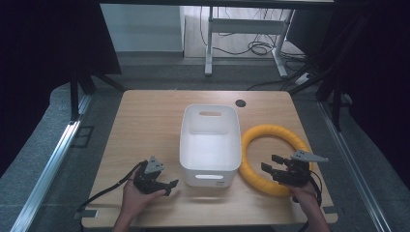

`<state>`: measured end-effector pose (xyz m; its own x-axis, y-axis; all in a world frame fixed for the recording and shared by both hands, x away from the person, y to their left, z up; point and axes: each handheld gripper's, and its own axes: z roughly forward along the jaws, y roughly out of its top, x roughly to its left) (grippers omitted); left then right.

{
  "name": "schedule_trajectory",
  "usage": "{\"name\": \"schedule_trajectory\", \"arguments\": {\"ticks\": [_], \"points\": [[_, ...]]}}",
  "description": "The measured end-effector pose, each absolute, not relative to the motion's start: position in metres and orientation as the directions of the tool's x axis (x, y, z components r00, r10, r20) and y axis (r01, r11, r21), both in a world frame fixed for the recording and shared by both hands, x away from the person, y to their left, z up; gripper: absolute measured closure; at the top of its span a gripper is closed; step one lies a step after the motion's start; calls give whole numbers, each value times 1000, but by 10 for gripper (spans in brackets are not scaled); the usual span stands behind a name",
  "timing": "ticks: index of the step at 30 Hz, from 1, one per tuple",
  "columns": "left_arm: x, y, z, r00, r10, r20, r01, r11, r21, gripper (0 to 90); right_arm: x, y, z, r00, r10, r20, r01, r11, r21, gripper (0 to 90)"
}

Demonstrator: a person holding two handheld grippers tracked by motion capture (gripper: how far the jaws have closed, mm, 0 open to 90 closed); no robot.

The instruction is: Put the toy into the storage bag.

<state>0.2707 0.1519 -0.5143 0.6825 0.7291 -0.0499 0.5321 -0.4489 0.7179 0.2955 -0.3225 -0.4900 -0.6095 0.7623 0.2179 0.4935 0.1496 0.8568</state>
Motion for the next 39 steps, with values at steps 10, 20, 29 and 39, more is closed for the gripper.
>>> {"name": "schedule_trajectory", "arguments": {"ticks": [10, 20, 29, 39], "points": [[268, 153, -513, 681, 730, -49, 532, -449, 717, 151, 295, -314, -486, -638, 755, 151, 474, 231, 850, 388], [269, 156, -505, 679, 733, -43, 524, -442, 728, 151, 297, -303, -468, -699, 703, 132, 490, 337, 804, 383], [269, 147, -508, 702, 711, -34, 514, -473, 716, 151, 299, -286, -451, -755, 652, 78, 494, 486, 721, 367], [269, 144, -510, 706, 708, -32, 516, -482, 708, 151, 304, -273, -451, -797, 600, 72, 519, 618, 590, 343]]}}
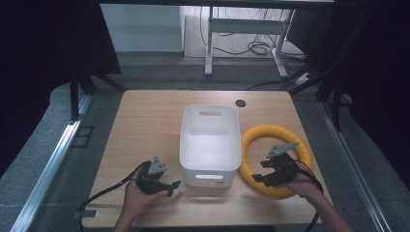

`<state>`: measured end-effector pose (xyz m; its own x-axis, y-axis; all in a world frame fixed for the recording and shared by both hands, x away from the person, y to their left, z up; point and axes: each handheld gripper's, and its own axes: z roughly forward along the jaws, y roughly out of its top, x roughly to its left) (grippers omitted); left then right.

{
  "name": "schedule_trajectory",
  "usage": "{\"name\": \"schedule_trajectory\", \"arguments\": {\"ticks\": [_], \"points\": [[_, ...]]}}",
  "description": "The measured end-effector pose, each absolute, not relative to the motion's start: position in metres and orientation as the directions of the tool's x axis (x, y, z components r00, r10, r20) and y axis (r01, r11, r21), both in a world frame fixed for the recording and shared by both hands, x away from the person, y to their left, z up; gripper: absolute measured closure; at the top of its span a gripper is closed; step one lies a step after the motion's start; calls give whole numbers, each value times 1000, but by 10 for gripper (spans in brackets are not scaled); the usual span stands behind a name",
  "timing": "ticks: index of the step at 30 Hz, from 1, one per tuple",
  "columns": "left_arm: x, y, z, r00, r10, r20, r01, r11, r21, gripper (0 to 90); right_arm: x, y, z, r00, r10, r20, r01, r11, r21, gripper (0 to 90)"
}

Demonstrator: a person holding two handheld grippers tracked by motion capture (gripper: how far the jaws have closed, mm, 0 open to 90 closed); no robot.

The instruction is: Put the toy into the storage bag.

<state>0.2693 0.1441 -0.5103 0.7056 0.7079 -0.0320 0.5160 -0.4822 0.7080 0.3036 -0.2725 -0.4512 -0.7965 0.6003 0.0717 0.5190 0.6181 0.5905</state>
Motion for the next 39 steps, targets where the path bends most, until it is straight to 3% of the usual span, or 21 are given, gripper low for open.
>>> {"name": "schedule_trajectory", "arguments": {"ticks": [5, 19, 27, 31, 39], "points": [[270, 144, -512, 708, 706, -29, 518, -491, 701, 151, 307, -266, -460, -816, 574, 74, 535, 700, 474, 327], [270, 147, -511, 699, 714, -39, 525, -475, 706, 151, 314, -245, -486, -847, 530, 37, 521, 814, 258, 340], [270, 147, -511, 698, 715, -40, 527, -474, 706, 150, 317, -238, -501, -856, 517, 22, 510, 837, 199, 393], [270, 147, -511, 696, 717, -43, 528, -469, 708, 151, 320, -236, -501, -854, 520, -3, 509, 838, 196, 490], [270, 148, -510, 693, 719, -39, 528, -471, 707, 150, 329, -242, -497, -833, 547, 89, 553, 809, 199, 510]]}}
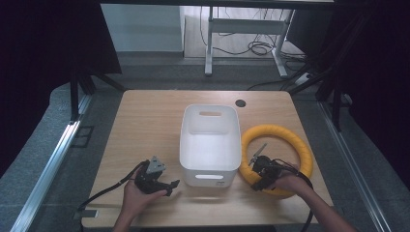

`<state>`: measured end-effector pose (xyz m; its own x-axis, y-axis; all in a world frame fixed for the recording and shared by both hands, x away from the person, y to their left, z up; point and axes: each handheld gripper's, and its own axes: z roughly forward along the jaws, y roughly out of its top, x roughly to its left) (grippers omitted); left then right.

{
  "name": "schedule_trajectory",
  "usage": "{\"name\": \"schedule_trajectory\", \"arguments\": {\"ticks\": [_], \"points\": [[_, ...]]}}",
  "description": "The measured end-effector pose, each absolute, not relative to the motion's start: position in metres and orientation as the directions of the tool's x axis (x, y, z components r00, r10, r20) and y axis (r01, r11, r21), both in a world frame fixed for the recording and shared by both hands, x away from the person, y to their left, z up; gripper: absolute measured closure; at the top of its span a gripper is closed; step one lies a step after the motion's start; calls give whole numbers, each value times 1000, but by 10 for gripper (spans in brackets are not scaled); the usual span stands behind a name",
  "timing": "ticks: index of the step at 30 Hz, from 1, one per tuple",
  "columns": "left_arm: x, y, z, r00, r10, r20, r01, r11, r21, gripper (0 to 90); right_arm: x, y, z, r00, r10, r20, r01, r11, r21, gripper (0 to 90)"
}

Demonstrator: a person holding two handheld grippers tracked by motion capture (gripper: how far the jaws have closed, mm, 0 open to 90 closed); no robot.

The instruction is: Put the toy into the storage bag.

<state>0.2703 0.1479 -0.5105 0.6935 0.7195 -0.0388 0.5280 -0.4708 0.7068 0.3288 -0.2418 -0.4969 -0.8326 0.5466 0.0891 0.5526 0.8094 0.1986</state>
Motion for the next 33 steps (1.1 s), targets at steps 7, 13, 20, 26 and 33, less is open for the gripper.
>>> {"name": "schedule_trajectory", "arguments": {"ticks": [7, 13, 20, 26, 33], "points": [[271, 147, -511, 690, 722, -44, 533, -467, 706, 151, 333, -263, -474, -804, 563, 193, 592, 723, 356, 512], [271, 147, -511, 691, 722, -41, 532, -469, 705, 151, 336, -280, -458, -790, 557, 256, 608, 659, 443, 512], [271, 147, -511, 690, 723, -39, 532, -470, 704, 151, 341, -295, -442, -772, 556, 308, 626, 582, 518, 512], [271, 147, -512, 689, 724, -40, 533, -469, 704, 151, 343, -307, -431, -764, 554, 330, 627, 519, 581, 512], [271, 147, -512, 689, 724, -38, 534, -471, 702, 151, 343, -316, -422, -764, 551, 337, 616, 465, 636, 512]]}}
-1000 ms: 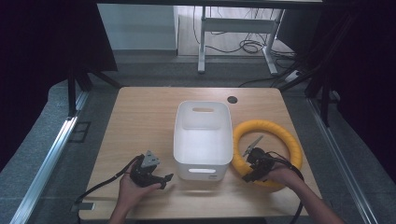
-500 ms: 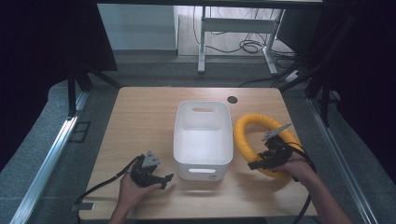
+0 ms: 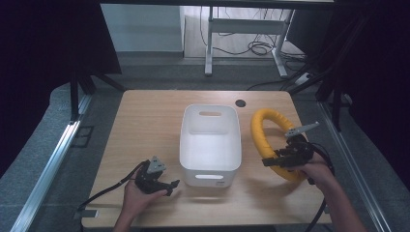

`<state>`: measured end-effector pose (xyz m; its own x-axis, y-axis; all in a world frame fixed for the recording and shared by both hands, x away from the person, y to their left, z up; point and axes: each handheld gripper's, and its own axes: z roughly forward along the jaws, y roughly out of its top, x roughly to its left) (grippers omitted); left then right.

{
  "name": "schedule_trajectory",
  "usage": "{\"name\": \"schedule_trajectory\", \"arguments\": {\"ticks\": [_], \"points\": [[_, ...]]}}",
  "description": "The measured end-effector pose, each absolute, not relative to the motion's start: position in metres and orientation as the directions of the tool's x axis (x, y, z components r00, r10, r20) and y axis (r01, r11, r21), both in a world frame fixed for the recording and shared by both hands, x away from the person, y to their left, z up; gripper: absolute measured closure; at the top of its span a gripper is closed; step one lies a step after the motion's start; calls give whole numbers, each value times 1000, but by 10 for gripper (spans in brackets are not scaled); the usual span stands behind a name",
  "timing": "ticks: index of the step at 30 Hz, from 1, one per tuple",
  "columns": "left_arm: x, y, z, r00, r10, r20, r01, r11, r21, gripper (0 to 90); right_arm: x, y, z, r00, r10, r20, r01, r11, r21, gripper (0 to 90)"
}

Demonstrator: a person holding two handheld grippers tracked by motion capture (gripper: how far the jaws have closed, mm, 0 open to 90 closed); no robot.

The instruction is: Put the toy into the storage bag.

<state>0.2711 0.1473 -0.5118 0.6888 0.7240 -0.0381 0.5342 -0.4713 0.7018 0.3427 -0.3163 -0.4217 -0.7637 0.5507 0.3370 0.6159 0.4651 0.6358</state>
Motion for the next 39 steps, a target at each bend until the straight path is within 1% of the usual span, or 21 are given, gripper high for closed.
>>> {"name": "schedule_trajectory", "arguments": {"ticks": [7, 26, 27, 30, 39], "points": [[271, 147, -512, 688, 724, -39, 535, -470, 702, 152, 341, -328, -413, -757, 542, 365, 605, 371, 705, 512], [271, 148, -511, 685, 727, -38, 535, -467, 704, 151, 339, -349, -395, -749, 553, 365, 565, 245, 788, 513], [271, 149, -511, 685, 728, -38, 534, -466, 705, 151, 337, -354, -393, -749, 543, 381, 559, 207, 803, 512], [271, 149, -511, 685, 728, -37, 533, -466, 706, 151, 336, -357, -390, -751, 540, 381, 549, 189, 814, 512], [271, 149, -511, 682, 730, -37, 533, -462, 709, 151, 331, -354, -381, -756, 541, 368, 509, 132, 851, 511]]}}
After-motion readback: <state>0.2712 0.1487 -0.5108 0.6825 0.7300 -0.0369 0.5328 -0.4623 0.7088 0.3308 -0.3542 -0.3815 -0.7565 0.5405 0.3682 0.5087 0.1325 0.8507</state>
